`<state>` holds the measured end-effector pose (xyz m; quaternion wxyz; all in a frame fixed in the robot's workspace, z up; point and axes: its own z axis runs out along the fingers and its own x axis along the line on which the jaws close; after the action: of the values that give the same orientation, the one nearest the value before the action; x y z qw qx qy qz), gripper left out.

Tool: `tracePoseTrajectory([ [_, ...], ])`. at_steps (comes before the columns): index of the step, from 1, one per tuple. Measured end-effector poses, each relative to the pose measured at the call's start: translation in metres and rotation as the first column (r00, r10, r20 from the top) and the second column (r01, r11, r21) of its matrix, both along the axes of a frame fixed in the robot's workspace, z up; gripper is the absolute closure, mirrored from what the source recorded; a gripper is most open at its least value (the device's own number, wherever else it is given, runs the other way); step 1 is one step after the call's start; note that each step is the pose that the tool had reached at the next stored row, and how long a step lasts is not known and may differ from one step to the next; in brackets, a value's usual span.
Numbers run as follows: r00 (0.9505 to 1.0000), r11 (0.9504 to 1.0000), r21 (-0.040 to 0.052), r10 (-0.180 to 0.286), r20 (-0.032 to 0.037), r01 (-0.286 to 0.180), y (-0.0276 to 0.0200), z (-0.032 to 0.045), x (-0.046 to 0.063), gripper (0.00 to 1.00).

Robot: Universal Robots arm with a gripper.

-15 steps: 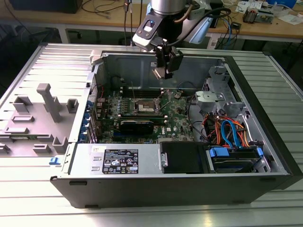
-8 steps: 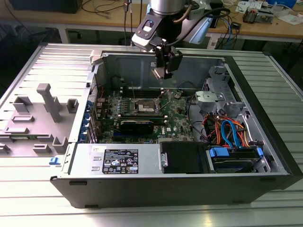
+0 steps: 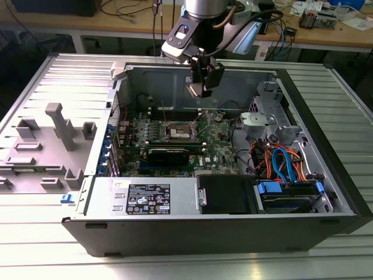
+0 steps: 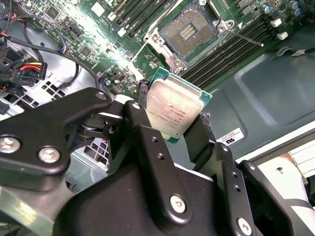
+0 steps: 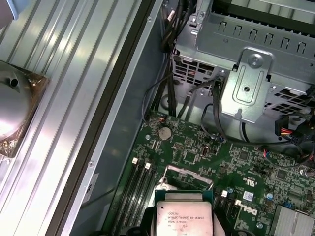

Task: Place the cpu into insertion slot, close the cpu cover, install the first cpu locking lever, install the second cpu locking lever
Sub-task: 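Place the cpu into insertion slot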

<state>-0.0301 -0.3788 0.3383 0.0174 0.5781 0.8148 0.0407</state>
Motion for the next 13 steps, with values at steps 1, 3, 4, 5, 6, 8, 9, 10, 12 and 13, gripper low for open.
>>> tracePoseTrajectory([
  [1,1.0000,1.0000,0.0000,-0.003,0.0000,0.003,0.0000,-0.0002,0.0000,0.45],
  [3,1.0000,1.0000,0.0000,-0.007,0.0000,0.007,0.0000,-0.0005,-0.0005,0.45],
  [4,1.0000,1.0000,0.0000,-0.008,0.0000,0.008,0.0000,-0.0006,-0.0009,0.45],
  [5,1.0000,1.0000,-0.0001,-0.009,0.0000,0.009,0.0000,-0.0008,-0.0012,0.45],
  [6,0.9999,0.9999,0.0000,-0.010,0.0000,0.010,0.0000,-0.0009,-0.0016,0.45],
  [8,0.9999,0.9999,0.0000,-0.013,0.0000,0.013,0.0000,-0.0013,-0.0024,0.45],
  [9,0.9999,0.9999,0.0000,-0.015,0.0000,0.015,0.0000,-0.0015,-0.0029,0.45],
  [10,0.9999,0.9999,0.0000,-0.017,-0.0001,0.017,0.0000,-0.0018,-0.0030,0.45],
  [12,0.9997,0.9997,0.0000,-0.024,-0.0002,0.024,0.0000,-0.0023,-0.0038,0.45],
  [13,0.9994,0.9994,0.0000,-0.035,-0.0003,0.035,0.0000,-0.0029,-0.0044,0.45],
])
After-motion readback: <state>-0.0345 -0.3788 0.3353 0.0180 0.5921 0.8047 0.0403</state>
